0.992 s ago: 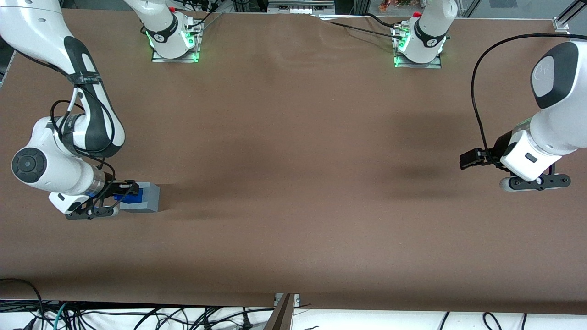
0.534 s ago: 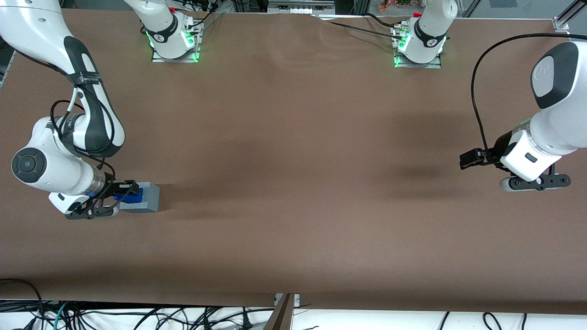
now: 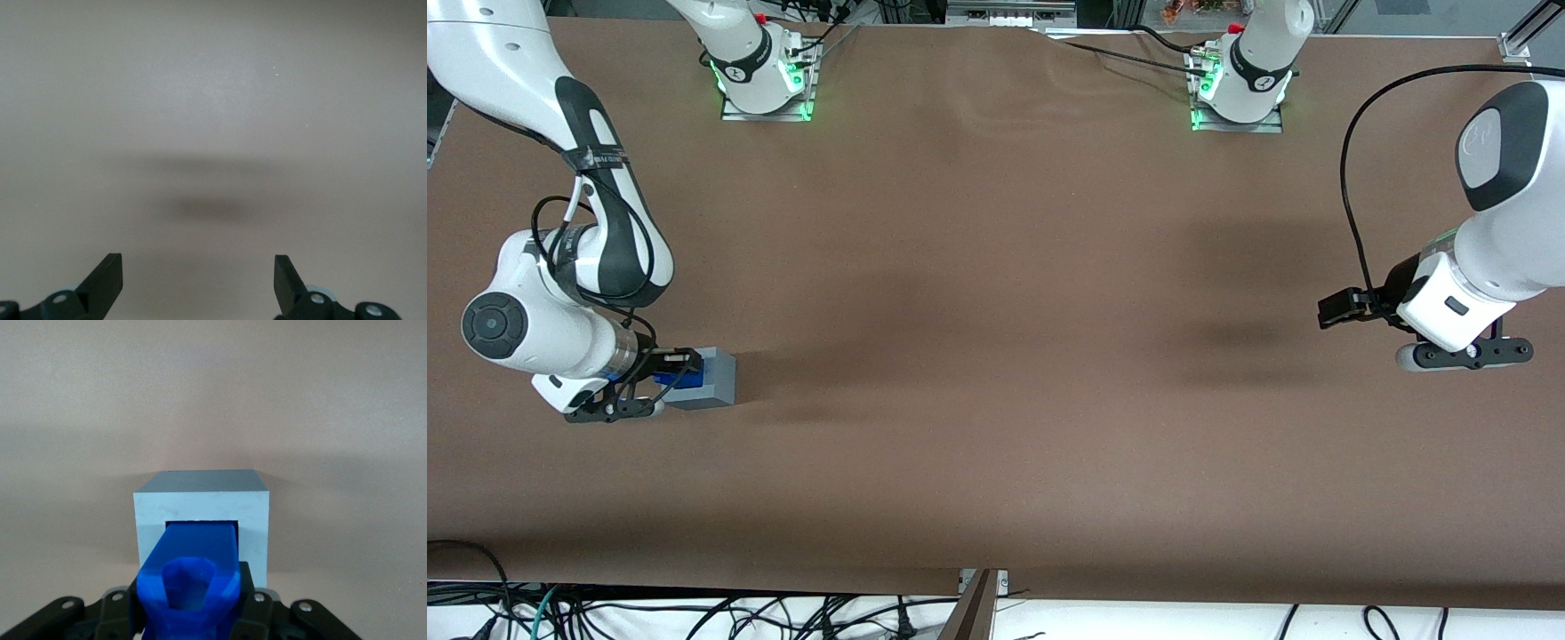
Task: Insert blue part into gray base with right arm
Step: 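Lower the blue part into the gray base's square hole, pressing down, then open the right gripper and withdraw it up from the base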
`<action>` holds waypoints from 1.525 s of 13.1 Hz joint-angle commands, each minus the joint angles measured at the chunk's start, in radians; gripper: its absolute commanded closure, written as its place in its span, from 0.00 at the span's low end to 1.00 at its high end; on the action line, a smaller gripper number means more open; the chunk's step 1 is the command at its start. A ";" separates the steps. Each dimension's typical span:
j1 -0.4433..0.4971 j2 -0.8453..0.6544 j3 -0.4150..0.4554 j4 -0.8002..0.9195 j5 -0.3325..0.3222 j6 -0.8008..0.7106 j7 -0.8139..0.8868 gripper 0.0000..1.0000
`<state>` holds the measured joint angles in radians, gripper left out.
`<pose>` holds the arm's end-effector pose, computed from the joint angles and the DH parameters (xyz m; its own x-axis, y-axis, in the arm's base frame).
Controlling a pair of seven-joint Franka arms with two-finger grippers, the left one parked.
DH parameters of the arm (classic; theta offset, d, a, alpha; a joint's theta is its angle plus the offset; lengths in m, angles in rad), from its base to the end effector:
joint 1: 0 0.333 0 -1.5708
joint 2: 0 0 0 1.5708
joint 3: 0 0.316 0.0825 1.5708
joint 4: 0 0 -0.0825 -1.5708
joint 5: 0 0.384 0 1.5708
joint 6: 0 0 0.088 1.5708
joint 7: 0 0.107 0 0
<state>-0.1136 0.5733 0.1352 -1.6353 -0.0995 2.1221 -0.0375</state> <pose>0.6771 -0.0005 0.2800 0.9922 0.0956 -0.0805 0.0963 -0.9953 0.0041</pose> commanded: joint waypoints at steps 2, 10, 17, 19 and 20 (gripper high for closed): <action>-0.006 0.008 0.004 0.002 0.000 0.007 0.002 0.01; 0.000 -0.006 0.006 0.020 -0.002 -0.001 -0.001 0.01; 0.000 -0.255 0.006 0.025 0.001 -0.246 -0.010 0.01; 0.000 -0.341 0.004 0.026 0.044 -0.330 -0.006 0.01; 0.000 -0.404 0.000 0.028 0.075 -0.388 -0.009 0.01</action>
<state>-0.1114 0.2798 0.1372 -1.5848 -0.0730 1.8163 -0.0382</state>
